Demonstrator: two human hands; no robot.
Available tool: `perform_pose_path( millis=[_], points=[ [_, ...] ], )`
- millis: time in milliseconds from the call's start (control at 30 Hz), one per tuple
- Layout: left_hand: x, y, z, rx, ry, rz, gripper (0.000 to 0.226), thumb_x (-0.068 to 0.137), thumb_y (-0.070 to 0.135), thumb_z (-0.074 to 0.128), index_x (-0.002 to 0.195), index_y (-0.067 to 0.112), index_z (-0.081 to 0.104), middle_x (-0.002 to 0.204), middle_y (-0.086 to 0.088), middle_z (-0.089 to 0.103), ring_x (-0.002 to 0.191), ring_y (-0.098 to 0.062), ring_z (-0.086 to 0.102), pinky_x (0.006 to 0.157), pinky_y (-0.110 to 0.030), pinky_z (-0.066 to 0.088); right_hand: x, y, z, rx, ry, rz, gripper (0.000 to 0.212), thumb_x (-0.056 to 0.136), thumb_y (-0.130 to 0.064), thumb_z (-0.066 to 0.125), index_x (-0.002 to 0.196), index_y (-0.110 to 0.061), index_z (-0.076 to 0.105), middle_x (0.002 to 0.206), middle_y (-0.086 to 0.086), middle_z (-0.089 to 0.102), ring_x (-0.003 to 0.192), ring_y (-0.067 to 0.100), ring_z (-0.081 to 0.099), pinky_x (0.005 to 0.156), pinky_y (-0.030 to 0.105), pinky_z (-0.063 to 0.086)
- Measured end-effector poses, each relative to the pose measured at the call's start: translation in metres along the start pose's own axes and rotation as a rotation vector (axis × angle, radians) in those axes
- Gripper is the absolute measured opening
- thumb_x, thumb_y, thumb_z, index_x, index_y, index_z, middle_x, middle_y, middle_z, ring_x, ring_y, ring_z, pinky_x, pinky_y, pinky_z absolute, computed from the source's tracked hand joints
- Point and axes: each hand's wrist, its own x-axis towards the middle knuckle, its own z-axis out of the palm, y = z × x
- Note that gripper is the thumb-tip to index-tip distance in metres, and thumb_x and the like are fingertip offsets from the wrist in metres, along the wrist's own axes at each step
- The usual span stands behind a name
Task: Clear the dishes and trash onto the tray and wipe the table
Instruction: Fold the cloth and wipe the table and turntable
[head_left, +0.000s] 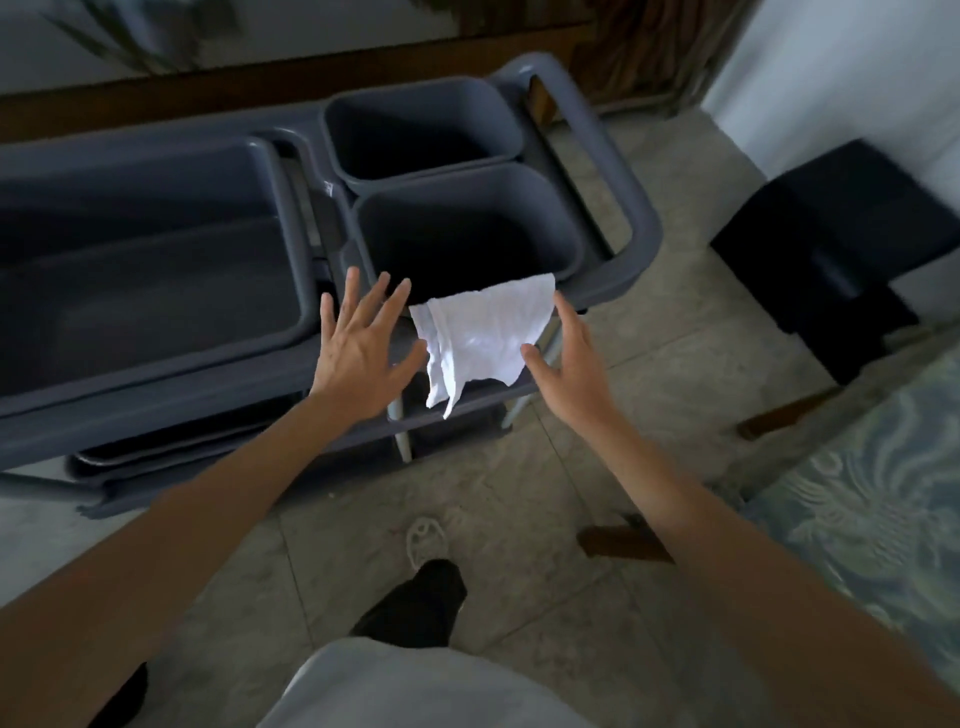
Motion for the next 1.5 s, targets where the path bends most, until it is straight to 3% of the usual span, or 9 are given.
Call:
perform_pose_path(
  millis=[167,300,433,633,833,967,1133,1300,1500],
  points=[
    [0.018,0.01,0.019,-0.039,0.068,-0.184,0.047,0.091,0.041,0.066,0.13,0.016,0.059,0.156,-0.009,0.037,0.154,-0.031,0.013,0.119,-0.062,0.006,0.059,-0.01,-0.01,0.016,0.034,0.056,0.077,0.099,-0.03,0.064,0.163,-0.02,0.022,0.158,0.006,0.043,0.146,0.021,0.038,0.115,0.029,0.031],
    [0.019,0.032,0.027,-0.091,0.241,-0.341,0.037,0.087,0.035,0.07,0.115,0.015,0.057,0.141,-0.009,0.043,0.133,-0.031,0.035,0.102,-0.054,0.031,0.078,-0.008,-0.014,0.157,0.068,0.177,0.075,0.095,-0.03,0.068,0.16,-0.021,0.03,0.101,-0.012,0.067,0.099,0.007,0.066,0.093,0.03,0.053],
    [0.023,0.049,0.03,-0.068,0.267,-0.482,0.028,0.09,0.036,0.066,0.104,0.014,0.055,0.117,-0.008,0.049,0.108,-0.029,0.042,0.091,-0.045,0.038,0.089,0.007,-0.02,0.212,0.021,0.141,0.066,0.091,-0.029,0.076,0.148,-0.022,0.044,0.092,-0.014,0.066,0.082,-0.011,0.063,0.071,0.003,0.045],
    [0.024,0.072,0.031,-0.169,0.221,-0.712,0.036,0.089,0.048,0.064,0.104,0.015,0.062,0.111,0.0,0.055,0.113,-0.026,0.043,0.092,-0.033,0.032,0.096,0.02,-0.031,0.34,-0.109,0.054,0.046,0.088,-0.03,0.08,0.126,-0.039,0.055,0.092,-0.005,0.073,0.085,0.008,0.071,0.079,0.029,0.057],
    [0.038,0.096,0.033,-0.391,0.248,-0.913,0.045,0.078,0.05,0.077,0.098,0.016,0.055,0.092,0.008,0.062,0.099,-0.019,0.054,0.083,-0.039,0.051,0.105,0.021,-0.049,0.39,-0.299,-0.041,0.021,0.092,-0.026,0.078,0.11,-0.036,0.072,0.104,-0.014,0.076,0.098,0.003,0.071,0.086,0.027,0.059],
    [0.041,0.108,0.026,-0.521,0.289,-0.929,0.034,0.08,0.038,0.078,0.093,0.021,0.052,0.087,0.004,0.064,0.076,-0.014,0.063,0.057,-0.022,0.046,0.11,0.013,-0.073,0.419,-0.357,-0.082,0.018,0.093,-0.028,0.076,0.099,-0.045,0.076,0.1,-0.004,0.076,0.087,0.011,0.07,0.08,0.018,0.055],
    [0.027,0.117,0.0,-0.6,0.424,-0.833,0.035,0.078,0.026,0.074,0.106,0.02,0.053,0.092,0.004,0.07,0.08,-0.008,0.069,0.065,-0.027,0.059,0.117,-0.011,-0.099,0.486,-0.442,-0.189,0.02,0.09,-0.026,0.079,0.105,-0.038,0.076,0.107,-0.014,0.077,0.098,0.0,0.071,0.081,0.013,0.053],
    [-0.003,0.127,-0.023,-0.564,0.633,-0.821,0.049,0.076,0.016,0.068,0.119,0.022,0.047,0.077,0.001,0.068,0.064,-0.004,0.061,0.051,-0.01,0.045,0.111,-0.044,-0.099,0.498,-0.583,-0.376,0.027,0.091,-0.02,0.077,0.113,-0.036,0.075,0.117,-0.015,0.075,0.106,0.007,0.071,0.087,0.016,0.054],
    [-0.08,0.129,-0.047,-0.488,0.849,-0.963,0.023,0.077,0.019,0.06,0.096,0.031,0.058,0.077,0.0,0.068,0.062,-0.017,0.061,0.048,-0.024,0.052,0.076,-0.096,-0.067,0.564,-0.837,-0.545,0.037,0.092,-0.015,0.072,0.121,-0.037,0.072,0.117,-0.009,0.075,0.108,0.012,0.071,0.086,0.019,0.055]
  ],
)
